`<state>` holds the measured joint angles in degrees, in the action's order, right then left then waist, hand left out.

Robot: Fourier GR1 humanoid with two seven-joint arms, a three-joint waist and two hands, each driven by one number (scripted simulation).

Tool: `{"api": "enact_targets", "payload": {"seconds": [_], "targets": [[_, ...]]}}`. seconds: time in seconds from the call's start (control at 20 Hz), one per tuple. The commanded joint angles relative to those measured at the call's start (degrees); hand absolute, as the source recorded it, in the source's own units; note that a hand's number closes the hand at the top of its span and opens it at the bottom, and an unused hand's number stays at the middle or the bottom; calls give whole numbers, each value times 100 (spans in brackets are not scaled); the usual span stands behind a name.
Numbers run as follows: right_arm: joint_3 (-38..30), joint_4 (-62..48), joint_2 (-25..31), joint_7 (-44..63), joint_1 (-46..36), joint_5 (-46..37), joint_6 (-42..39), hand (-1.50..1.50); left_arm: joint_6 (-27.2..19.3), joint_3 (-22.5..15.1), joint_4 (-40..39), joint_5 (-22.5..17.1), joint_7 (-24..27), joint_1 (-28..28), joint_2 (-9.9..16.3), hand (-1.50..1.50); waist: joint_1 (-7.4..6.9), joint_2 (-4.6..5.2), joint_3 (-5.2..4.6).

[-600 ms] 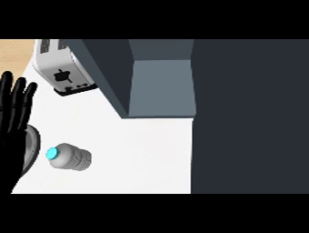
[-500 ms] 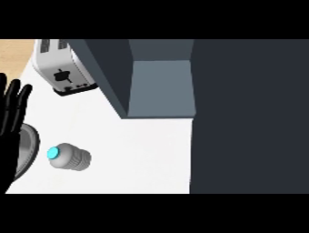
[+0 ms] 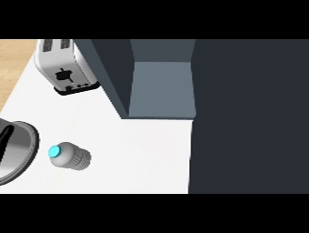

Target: Pick up the bottled water, place it into the cabinet and close the cabinet

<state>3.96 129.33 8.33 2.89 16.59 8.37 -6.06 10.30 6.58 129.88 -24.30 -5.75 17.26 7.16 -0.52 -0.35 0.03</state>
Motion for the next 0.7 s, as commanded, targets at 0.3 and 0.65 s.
{"api": "enact_targets", "payload": {"seconds": [0.3, 0.65], "targets": [[-96, 1476, 107, 4, 1851, 756, -731, -150, 835, 1062, 635, -1637, -206, 1485, 147, -150, 62, -10, -3], [-201, 1685, 65, 73, 2002, 825, -720, -150, 1468, 1305, 894, -2027, -4, 2411, -90, -150, 12, -25, -4]]}}
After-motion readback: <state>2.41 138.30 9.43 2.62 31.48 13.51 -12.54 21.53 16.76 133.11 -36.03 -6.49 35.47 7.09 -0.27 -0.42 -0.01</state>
